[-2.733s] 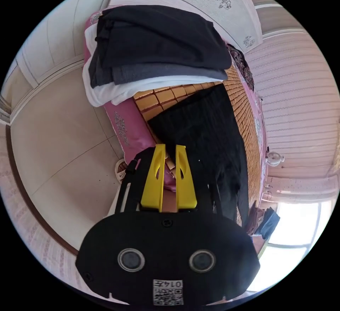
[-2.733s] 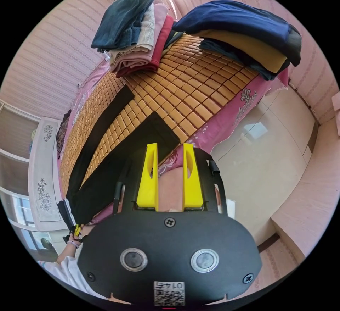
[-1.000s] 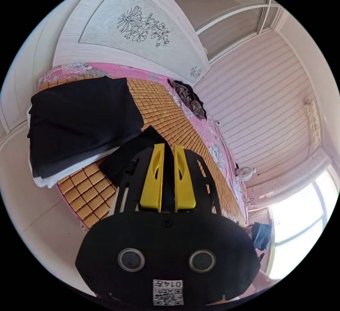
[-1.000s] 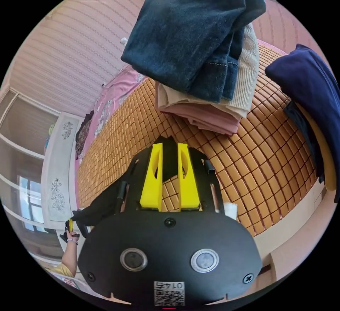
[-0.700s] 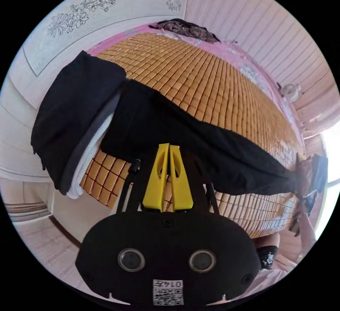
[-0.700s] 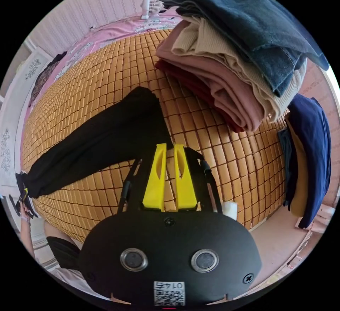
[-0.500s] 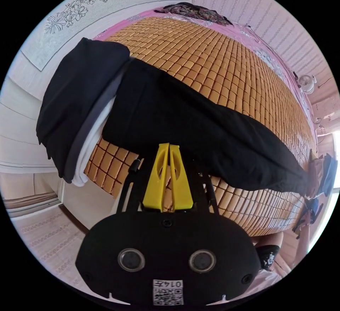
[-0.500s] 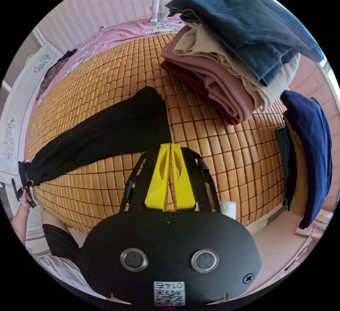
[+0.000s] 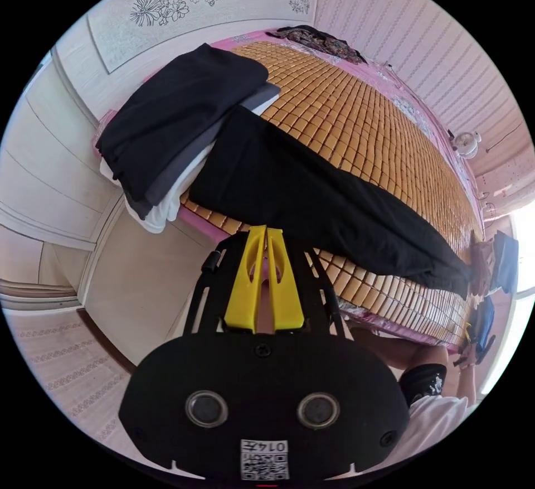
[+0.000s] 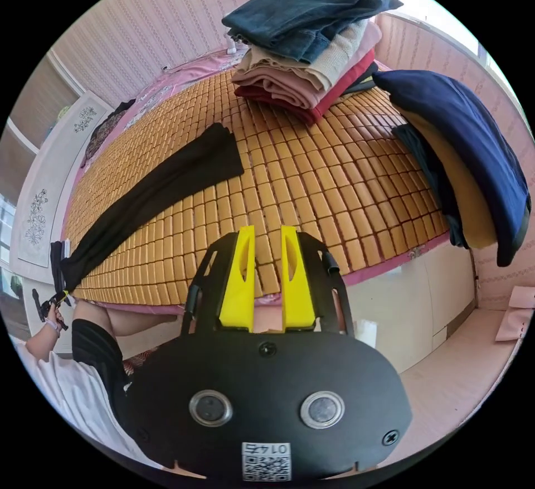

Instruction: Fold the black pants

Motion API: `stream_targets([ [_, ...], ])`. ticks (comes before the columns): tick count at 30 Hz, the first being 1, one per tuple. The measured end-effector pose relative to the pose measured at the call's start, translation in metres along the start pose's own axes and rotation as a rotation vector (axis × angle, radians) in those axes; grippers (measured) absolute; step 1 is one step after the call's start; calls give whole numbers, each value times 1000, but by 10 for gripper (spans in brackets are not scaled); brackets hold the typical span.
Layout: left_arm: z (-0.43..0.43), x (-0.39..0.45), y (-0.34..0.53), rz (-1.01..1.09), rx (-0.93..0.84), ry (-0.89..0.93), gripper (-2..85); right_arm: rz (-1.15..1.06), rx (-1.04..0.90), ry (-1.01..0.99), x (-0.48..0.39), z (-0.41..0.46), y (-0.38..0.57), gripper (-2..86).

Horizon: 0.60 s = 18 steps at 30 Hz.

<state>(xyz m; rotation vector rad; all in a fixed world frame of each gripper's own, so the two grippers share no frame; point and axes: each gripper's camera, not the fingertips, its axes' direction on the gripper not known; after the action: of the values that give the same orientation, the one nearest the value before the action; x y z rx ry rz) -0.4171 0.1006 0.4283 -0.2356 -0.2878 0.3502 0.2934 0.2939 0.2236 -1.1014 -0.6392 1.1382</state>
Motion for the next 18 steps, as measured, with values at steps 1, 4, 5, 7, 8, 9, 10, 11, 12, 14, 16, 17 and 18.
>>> stream_targets([
  [1,-5,6,-1,-4,32,34,-10,-7,-3,-10,-10,10,-15,99],
  [4,-1,26,-9,16,11,143,-9,9,-12,71,-31,37,-49,116],
  [5,5,37,-13,32,-24,165,-9,12,-20,85,-35,43,-54,116],
  [7,14,57,-18,70,-57,162,-8,24,-74,112,-42,62,-69,113],
  [8,21,71,-21,96,-85,144,-8,24,-63,116,-43,63,-70,110],
  [9,25,78,-23,107,-105,134,-8,30,-67,115,-42,64,-72,105],
  [10,34,89,-25,126,-153,100,-9,27,-68,105,-40,63,-71,88],
  [11,41,100,-26,147,-200,46,-9,18,-67,104,-39,62,-71,79],
  [12,41,104,-26,162,-188,30,-10,-15,-66,85,-36,57,-67,31],
  [14,41,116,-25,220,-185,-2,-10,-28,-58,62,-28,51,-58,1],
  [16,41,121,-24,250,-196,2,-10,-42,-30,0,-15,40,-39,-5],
  [17,41,122,-23,260,-203,6,-10,-44,-27,-7,-12,38,-33,-5],
  [18,41,123,-22,262,-204,9,-10,-43,-27,-7,-8,36,-25,-4],
])
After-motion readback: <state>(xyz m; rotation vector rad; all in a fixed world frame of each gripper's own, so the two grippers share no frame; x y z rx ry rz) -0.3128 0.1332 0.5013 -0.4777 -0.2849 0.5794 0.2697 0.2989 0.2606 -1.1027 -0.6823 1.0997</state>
